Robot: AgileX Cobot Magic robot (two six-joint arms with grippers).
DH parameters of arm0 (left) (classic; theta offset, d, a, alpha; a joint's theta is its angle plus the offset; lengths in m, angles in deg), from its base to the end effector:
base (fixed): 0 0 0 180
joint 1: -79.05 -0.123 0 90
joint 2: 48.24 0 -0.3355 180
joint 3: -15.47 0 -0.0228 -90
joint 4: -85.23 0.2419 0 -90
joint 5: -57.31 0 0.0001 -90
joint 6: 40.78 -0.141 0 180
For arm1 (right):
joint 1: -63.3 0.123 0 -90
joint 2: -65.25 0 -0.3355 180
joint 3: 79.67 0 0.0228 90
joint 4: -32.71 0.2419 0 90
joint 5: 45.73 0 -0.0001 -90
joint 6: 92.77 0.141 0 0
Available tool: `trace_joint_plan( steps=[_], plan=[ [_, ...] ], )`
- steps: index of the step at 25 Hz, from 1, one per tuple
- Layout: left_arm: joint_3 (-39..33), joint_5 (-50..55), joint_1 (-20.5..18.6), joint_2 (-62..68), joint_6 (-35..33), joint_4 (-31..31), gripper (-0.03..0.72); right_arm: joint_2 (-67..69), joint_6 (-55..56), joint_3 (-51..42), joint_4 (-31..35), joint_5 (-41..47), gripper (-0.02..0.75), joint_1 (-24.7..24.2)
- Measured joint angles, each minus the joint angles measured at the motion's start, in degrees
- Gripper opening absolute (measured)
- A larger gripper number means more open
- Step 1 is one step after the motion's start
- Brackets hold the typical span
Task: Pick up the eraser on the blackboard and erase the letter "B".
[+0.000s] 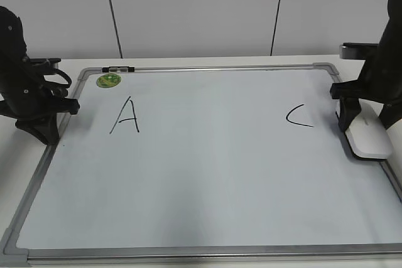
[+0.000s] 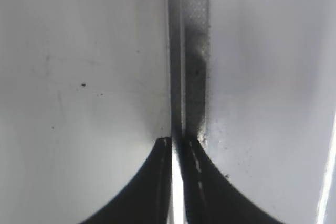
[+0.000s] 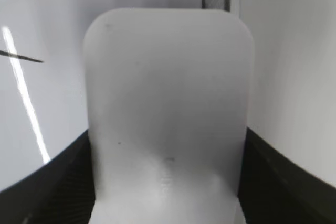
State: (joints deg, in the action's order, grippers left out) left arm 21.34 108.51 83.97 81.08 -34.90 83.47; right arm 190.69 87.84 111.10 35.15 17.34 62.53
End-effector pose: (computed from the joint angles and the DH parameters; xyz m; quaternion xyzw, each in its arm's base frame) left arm 0.4382 -0.0411 0.1279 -0.0174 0.9987 -0.0167 0.0453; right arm 0.4294 -0.0004 0.1753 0.0213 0.9994 0.0191 0.0197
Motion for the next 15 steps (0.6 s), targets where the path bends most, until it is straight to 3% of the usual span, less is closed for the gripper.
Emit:
trace_joint_plan(
  steps=[15],
  plan=[
    [0.0,0.0,0.0,0.0,0.0,0.0,0.038,3.0,-1.5,3.6,-0.1,1.9,0.536,0.0]
  ],
)
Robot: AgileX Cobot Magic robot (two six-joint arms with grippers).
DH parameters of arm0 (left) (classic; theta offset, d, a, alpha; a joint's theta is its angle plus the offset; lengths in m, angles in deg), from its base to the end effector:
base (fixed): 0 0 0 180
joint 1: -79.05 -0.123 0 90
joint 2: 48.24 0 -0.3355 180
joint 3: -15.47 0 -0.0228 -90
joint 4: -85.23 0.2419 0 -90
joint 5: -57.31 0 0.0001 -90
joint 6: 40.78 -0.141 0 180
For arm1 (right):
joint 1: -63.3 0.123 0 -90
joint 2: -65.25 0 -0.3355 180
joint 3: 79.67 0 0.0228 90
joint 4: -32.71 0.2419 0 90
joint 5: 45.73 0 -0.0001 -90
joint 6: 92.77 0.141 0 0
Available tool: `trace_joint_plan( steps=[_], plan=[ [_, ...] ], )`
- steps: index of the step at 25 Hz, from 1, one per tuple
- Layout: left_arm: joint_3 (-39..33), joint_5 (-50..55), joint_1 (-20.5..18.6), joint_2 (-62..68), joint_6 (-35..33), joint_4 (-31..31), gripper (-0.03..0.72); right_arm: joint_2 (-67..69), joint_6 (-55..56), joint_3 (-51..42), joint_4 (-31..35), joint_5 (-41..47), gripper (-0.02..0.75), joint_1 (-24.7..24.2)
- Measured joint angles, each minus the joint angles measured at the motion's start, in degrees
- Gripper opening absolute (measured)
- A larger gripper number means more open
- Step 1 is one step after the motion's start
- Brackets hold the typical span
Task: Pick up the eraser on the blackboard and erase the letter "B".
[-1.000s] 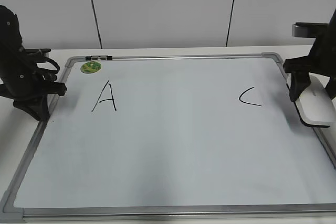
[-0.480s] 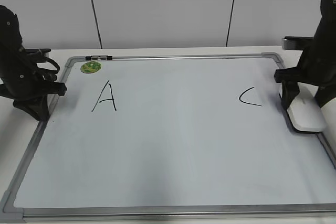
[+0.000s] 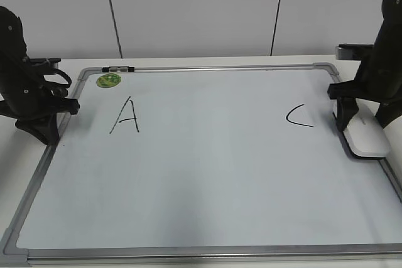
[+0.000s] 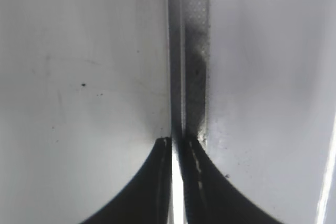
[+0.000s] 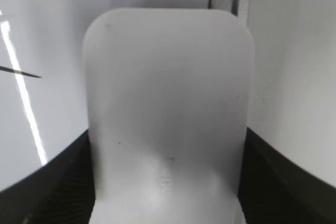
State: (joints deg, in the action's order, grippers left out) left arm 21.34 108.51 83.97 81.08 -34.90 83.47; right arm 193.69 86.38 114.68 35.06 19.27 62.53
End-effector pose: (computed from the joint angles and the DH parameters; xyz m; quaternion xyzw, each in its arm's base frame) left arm 0.4382 -0.0411 0.1279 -0.0174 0.9987 -0.0167 0.0453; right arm 0.4409 -0.0007 0.1670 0.0078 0.9998 0.0185 0.0082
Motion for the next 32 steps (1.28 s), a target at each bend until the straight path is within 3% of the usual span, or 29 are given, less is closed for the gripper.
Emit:
trace_joint_plan(
  steps=[12,22,24,30,32],
  plan=[
    [0.0,0.0,0.0,0.0,0.0,0.0,0.038,0.0,-0.3,0.4,0.1,0.6,0.636,0.0],
    [-0.1,0.5,0.0,-0.7,0.0,0.4,0.062,0.0,-0.3,7.0,0.2,4.2,0.65,0.0],
    [-0.1,1.3,0.0,-2.2,0.0,1.2,0.113,0.0,-0.3,8.1,0.2,4.4,0.65,0.0],
    [-0.1,3.2,0.0,-6.9,0.0,2.8,0.367,0.0,-0.3,8.6,0.2,4.6,0.65,0.0],
    [-0.1,4.7,0.0,-7.9,0.0,3.3,0.414,-0.6,-0.1,8.6,0.2,4.6,0.647,0.0]
  ],
)
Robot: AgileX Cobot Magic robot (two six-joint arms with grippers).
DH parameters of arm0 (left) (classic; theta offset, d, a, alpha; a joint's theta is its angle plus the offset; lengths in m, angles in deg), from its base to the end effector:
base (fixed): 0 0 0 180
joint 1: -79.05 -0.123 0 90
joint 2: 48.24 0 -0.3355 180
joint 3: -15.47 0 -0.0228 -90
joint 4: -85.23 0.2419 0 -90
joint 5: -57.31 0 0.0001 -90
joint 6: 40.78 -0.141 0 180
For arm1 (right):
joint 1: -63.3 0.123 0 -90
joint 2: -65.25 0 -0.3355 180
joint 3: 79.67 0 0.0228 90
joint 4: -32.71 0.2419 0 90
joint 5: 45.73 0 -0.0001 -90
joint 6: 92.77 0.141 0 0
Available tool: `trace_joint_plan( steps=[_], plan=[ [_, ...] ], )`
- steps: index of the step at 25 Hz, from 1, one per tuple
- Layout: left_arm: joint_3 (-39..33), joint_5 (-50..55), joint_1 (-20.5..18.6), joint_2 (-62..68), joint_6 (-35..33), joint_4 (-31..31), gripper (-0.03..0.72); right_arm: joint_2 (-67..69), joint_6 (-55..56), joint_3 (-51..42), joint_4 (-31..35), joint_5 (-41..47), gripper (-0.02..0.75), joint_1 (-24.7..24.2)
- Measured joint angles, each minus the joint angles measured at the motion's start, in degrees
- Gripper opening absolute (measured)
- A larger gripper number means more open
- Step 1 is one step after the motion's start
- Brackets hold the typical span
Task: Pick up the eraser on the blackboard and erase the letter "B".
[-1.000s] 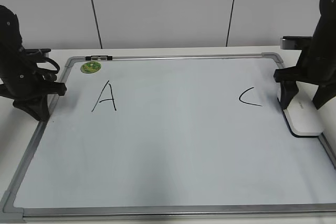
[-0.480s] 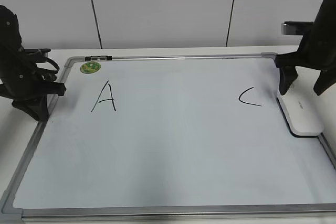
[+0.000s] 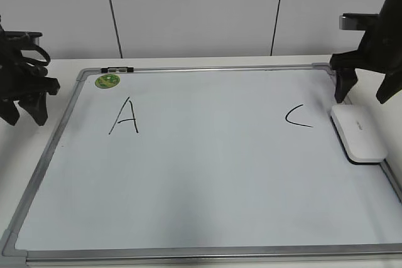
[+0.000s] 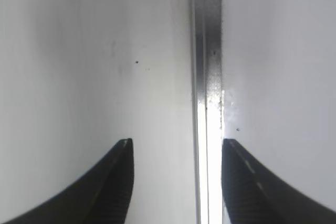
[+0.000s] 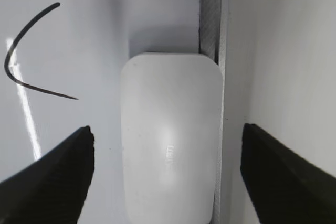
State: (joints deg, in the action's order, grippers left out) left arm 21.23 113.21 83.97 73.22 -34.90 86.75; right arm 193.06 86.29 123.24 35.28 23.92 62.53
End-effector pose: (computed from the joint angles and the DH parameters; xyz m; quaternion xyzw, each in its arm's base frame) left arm 0.4222 -0.0332 0.1854 -0.0017 0.9972 0.0046 0.0740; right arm 0.4587 -0.0002 0.2077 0.0053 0.9986 0.0207 0.0478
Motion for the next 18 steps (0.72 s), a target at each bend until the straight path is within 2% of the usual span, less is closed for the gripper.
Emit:
trace_joint_plan(
  steps=[10,15,18],
  plan=[
    [0.0,8.1,0.0,-2.0,0.0,-0.2,0.437,-2.2,2.9,0.0,-1.5,0.2,0.55,0.0],
    [-0.2,10.7,0.0,-3.8,0.0,-1.5,0.437,-7.9,3.2,-1.3,-1.0,0.2,0.542,0.1],
    [-0.2,10.7,0.4,-8.4,0.0,-1.5,0.437,-13.8,3.7,-6.2,-1.0,0.2,0.542,1.2]
  ],
)
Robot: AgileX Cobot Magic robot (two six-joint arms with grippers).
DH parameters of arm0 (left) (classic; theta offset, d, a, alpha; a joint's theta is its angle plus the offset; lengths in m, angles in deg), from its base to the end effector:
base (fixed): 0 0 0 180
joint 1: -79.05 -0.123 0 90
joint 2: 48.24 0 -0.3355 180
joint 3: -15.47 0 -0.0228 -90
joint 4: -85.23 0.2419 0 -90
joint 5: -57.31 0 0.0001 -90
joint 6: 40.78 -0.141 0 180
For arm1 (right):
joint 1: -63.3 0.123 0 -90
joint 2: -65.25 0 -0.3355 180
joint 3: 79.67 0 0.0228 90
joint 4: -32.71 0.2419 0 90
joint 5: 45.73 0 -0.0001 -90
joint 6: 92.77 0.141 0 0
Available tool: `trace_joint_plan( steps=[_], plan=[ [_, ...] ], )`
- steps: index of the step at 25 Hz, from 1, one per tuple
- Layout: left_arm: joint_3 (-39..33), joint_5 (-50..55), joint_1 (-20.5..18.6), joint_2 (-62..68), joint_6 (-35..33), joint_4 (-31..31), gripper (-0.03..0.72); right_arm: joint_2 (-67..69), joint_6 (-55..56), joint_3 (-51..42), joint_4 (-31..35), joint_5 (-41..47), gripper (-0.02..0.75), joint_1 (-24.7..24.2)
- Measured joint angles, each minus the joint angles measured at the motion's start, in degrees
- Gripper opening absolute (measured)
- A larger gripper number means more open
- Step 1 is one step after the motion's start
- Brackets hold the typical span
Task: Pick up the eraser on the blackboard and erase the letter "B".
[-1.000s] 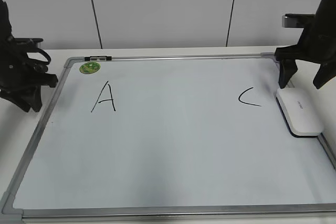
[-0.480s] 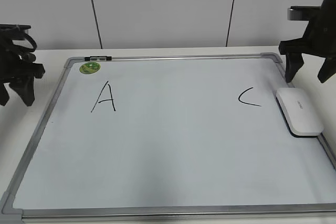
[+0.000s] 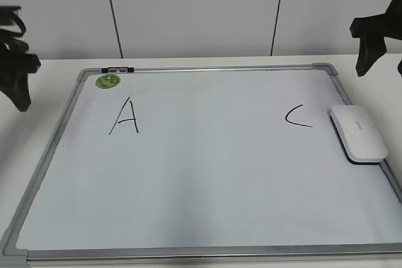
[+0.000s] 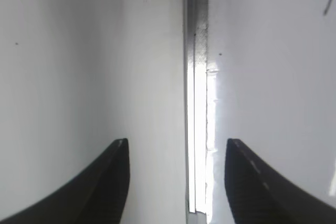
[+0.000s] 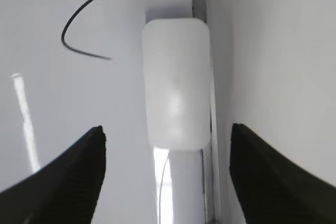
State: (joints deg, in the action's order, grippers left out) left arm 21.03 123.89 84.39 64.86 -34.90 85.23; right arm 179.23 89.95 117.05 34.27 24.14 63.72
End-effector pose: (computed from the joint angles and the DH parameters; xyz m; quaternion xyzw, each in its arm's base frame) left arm 0.3818 -0.0357 0.2402 -0.0047 0.9987 -0.0050 0.0510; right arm 0.4105 0.0066 0.2842 0.0232 0.9933 0.0163 0.1117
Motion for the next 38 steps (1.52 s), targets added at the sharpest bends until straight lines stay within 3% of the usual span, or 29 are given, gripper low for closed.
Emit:
trace_joint_plan(
  steps=[9,16,29,38],
  plan=[
    [-2.8,0.5,3.0,-16.4,1.0,0.4,0.436,-22.5,1.3,-20.0,-0.1,-6.7,0.54,7.6],
    [-17.8,0.3,3.2,-31.9,1.7,0.7,0.426,-35.1,1.9,-34.0,-1.6,-10.2,0.54,8.1],
    [-43.8,-1.7,3.2,-66.9,1.9,0.8,0.405,-60.1,2.0,-53.8,-2.1,-7.6,0.539,8.1],
    [-50.1,2.5,3.2,-86.0,2.0,2.4,0.382,-78.2,2.0,-64.9,-3.6,-3.8,0.538,8.1]
  ],
)
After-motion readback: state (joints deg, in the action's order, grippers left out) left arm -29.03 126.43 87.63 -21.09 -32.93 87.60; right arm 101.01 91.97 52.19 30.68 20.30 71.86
